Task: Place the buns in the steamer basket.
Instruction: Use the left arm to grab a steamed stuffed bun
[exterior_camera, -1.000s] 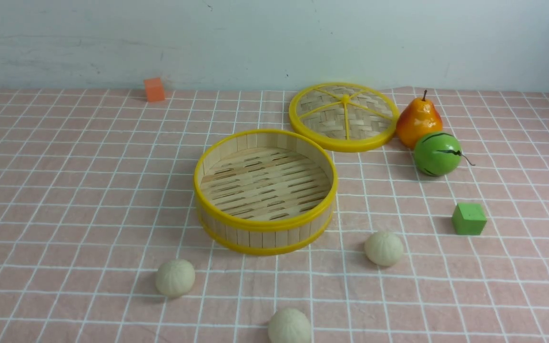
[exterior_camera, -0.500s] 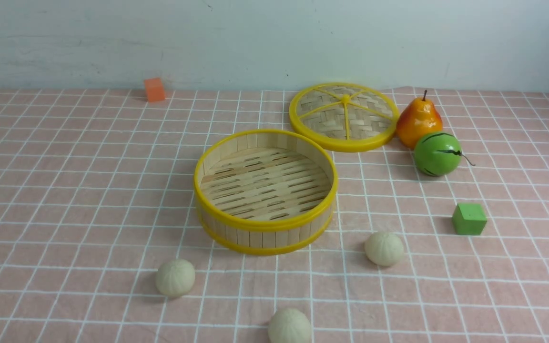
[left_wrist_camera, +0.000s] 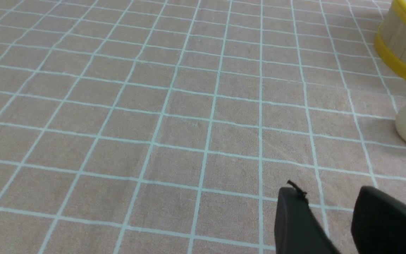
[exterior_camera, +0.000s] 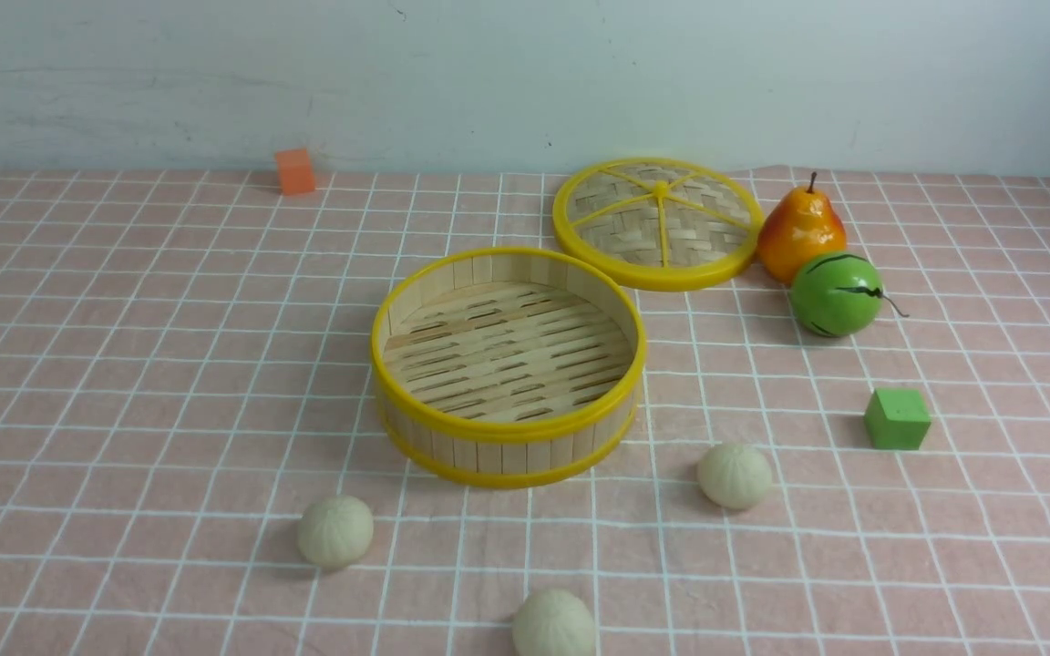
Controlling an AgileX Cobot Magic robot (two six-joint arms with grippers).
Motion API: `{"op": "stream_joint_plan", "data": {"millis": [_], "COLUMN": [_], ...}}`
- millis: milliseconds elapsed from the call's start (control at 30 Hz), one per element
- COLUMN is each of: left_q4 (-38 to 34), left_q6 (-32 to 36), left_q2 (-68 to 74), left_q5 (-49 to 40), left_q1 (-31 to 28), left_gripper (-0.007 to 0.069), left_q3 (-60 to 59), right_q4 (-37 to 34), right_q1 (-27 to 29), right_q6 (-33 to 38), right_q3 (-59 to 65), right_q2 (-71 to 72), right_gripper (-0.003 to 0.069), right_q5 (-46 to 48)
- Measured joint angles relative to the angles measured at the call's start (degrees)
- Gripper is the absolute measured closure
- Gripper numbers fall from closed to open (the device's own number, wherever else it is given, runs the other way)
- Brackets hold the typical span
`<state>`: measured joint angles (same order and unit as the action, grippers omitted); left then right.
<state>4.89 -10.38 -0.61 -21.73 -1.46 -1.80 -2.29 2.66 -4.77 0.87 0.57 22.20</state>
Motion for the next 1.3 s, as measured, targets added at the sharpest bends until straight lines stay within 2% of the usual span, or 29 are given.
{"op": "stream_joint_plan", "data": {"millis": [100, 200, 300, 333, 367, 400, 433, 500, 600, 667, 900, 1033, 1133, 1200, 1300], "left_q4": [-0.2, -3.5, -10.1, -10.8, -17.1, -19.8, -26.2, -33.9, -42.5, -45.5, -47.5, -47.5, -44.3, -41.1, -35.6], "left_q6": [-0.3, -2.6, -8.2, -8.8, -14.5, -16.9, -22.7, -29.3, -35.3, -36.3, -36.5, -35.7, -28.5, -22.8, -15.4], "left_q2": [0.0, 0.0, 0.0, 0.0, 0.0, 0.0, 0.0, 0.0, 0.0, 0.0, 0.0, 0.0, 0.0, 0.5, 6.4], "left_q5": [1.5, 5.8, 11.3, 11.6, 14.5, 15.8, 17.5, 19.1, 19.6, 19.3, 18.7, 18.5, 15.3, 11.3, 3.4], "left_q1": [0.0, 0.0, 0.0, 0.0, 0.0, 0.0, 0.0, 0.0, 0.0, 0.0, 0.0, 0.0, 0.0, 0.0, 0.0], "left_gripper": [0.0387, 0.0387, 0.0387, 0.0387, 0.0387, 0.0387, 0.0387, 0.0387, 0.0387, 0.0387, 0.0387, 0.0387, 0.0398, 0.0435, 0.0537], "left_q3": [0.0, 0.0, 0.0, 0.0, 0.0, 0.0, 0.0, 0.0, 0.0, 0.0, 0.0, 0.6, 5.3, 9.9, 18.6], "right_q4": [-4.5, -15.4, -27.9, -28.8, -36.2, -40.4, -44.0, -49.0, -50.9, -50.9, -51.2, -51.4, -51.1, -50.2, -47.3], "right_q1": [0.0, 0.0, 0.0, 0.0, 0.0, 0.0, 0.0, 0.0, 0.0, 0.0, 0.0, 0.0, 0.0, 0.0, 0.0], "right_q6": [-0.3, -2.7, -6.9, -7.2, -9.5, -10.2, -10.9, -11.1, -10.8, -9.6, -7.2, -3.4, 2.8, 7.3, 14.0], "right_q3": [0.0, 0.0, 0.2, 0.3, 0.4, 0.5, 0.6, 0.6, 0.6, 0.6, 0.6, 0.4, -2.6, -5.9, -12.0], "right_q2": [0.0, 0.0, 0.0, 0.0, 0.0, 0.0, 0.0, 0.0, 0.0, 0.0, 0.0, 0.0, 0.0, -0.8, -6.6], "right_gripper": [0.042, 0.042, 0.042, 0.042, 0.042, 0.042, 0.042, 0.042, 0.042, 0.042, 0.042, 0.0421, 0.0456, 0.0511, 0.0622], "right_q5": [0.0, 0.3, 1.0, 1.0, 1.3, 1.5, 1.5, 1.3, 1.1, 1.1, -0.6, -0.8, -1.1, -2.8, -5.6]}}
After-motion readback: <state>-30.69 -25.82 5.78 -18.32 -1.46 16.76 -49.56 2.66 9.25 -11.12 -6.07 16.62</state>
